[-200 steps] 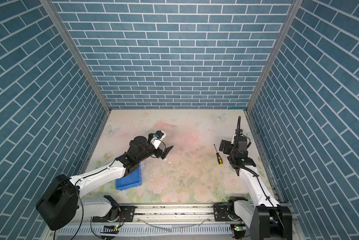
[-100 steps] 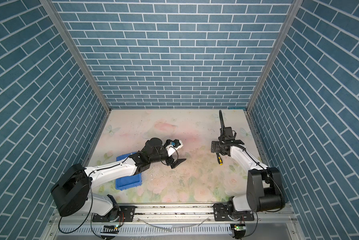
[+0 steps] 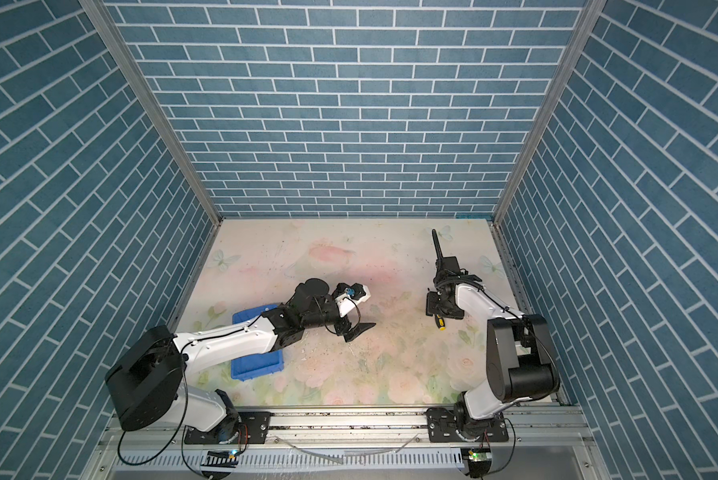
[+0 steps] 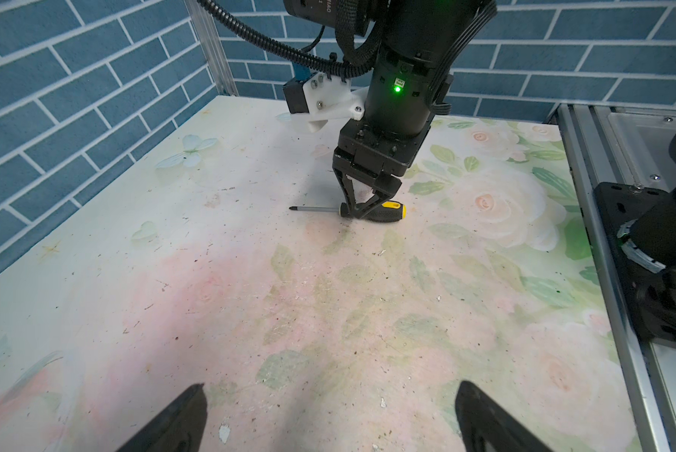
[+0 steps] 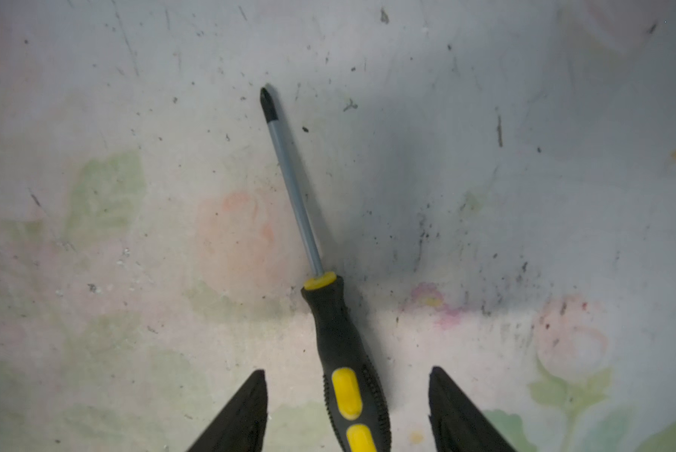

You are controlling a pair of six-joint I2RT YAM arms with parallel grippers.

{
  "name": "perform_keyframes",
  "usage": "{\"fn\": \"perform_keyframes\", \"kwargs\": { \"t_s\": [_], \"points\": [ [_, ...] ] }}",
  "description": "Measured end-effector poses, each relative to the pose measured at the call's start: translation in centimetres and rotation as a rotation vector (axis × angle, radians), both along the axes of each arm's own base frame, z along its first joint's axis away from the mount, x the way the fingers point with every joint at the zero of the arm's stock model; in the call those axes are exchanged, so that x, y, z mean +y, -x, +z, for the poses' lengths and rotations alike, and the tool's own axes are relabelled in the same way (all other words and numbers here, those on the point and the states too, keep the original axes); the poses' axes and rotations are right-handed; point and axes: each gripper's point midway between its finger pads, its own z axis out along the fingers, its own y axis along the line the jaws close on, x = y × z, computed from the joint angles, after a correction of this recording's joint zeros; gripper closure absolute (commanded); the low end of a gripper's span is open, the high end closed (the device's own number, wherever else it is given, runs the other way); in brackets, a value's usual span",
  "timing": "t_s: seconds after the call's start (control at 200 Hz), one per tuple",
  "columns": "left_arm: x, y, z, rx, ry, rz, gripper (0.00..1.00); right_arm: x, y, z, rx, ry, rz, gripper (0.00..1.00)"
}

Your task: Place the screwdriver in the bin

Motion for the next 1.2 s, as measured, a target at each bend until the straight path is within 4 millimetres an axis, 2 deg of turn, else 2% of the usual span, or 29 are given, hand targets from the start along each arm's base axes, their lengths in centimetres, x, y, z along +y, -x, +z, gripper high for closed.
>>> {"fn": "perform_keyframes", "kwargs": {
  "t_s": [0.11, 0.35, 0.645, 0.785, 0.945, 1.195],
  "points": [
    [0.2, 0.0, -0.4, 0.001, -0.006, 0.008, 0.00, 0.0, 0.1, -0.3, 0.014, -0.002, -0.005, 0.52],
    [0.8, -0.1, -1.4, 0.001, -0.016, 0.038, 0.00, -0.1, 1.8, -2.7, 0.135, 0.006, -0.030, 0.60],
    [1.0, -0.6, -1.3, -0.003, -0.009, 0.072, 0.00, -0.1, 2.0, -2.8, 0.152, 0.000, -0.056, 0.84],
    [1.5, -1.6, -1.3, 0.030, 0.004, 0.161, 0.00, -0.1, 2.0, -2.8, 0.150, 0.001, -0.055, 0.88],
    [3.1, -3.4, -1.8, 0.135, 0.012, 0.307, 0.00, 0.1, 1.3, -1.7, 0.098, -0.015, -0.050, 0.94],
    [5.5, -7.2, -0.1, 0.263, 0.110, 0.489, 0.00, 1.8, -1.0, 2.5, -0.082, -0.118, -0.023, 0.99]
  ]
}}
